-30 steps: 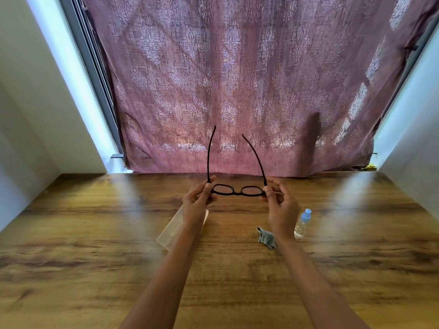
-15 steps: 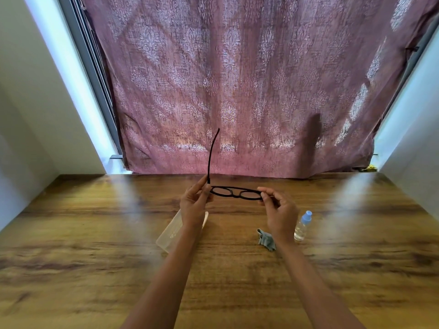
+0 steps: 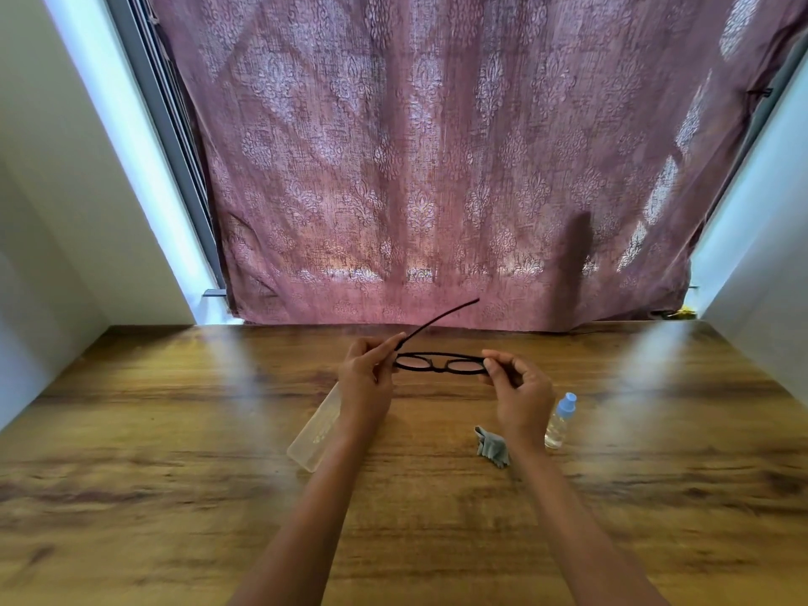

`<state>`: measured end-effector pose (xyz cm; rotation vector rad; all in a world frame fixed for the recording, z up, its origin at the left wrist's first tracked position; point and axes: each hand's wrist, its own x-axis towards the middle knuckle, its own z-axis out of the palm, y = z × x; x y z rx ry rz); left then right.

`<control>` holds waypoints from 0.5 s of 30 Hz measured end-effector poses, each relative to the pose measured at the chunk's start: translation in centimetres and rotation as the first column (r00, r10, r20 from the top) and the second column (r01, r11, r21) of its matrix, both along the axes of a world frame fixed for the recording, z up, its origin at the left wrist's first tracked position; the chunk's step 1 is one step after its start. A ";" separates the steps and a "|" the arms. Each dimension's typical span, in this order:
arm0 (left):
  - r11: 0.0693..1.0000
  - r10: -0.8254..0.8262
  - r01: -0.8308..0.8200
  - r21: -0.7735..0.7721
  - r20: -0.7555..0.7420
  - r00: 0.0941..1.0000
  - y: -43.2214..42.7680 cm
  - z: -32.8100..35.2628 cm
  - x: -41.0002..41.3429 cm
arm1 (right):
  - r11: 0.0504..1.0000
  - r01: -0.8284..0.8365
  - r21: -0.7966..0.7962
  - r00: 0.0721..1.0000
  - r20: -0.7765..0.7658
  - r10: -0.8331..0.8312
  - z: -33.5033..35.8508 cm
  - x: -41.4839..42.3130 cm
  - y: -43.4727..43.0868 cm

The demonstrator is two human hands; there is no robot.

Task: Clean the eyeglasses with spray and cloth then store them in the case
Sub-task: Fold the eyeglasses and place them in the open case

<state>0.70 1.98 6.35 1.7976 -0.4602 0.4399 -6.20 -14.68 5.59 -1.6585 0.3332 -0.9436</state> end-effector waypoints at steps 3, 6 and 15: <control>0.996 0.008 -0.013 0.089 0.054 0.998 0.0 -0.1 0.1 | 0.998 -0.008 0.060 1.000 -0.021 0.009 -0.2 0.0 -0.3; 0.985 -0.015 -0.003 0.171 0.104 0.994 0.2 0.0 0.2 | 0.993 -0.010 0.118 0.999 -0.051 0.016 -0.3 0.0 -0.5; 0.980 -0.152 0.162 0.112 -0.094 0.984 0.8 0.9 0.1 | 0.980 -0.009 0.199 0.993 -0.110 0.032 -0.2 -0.2 -1.2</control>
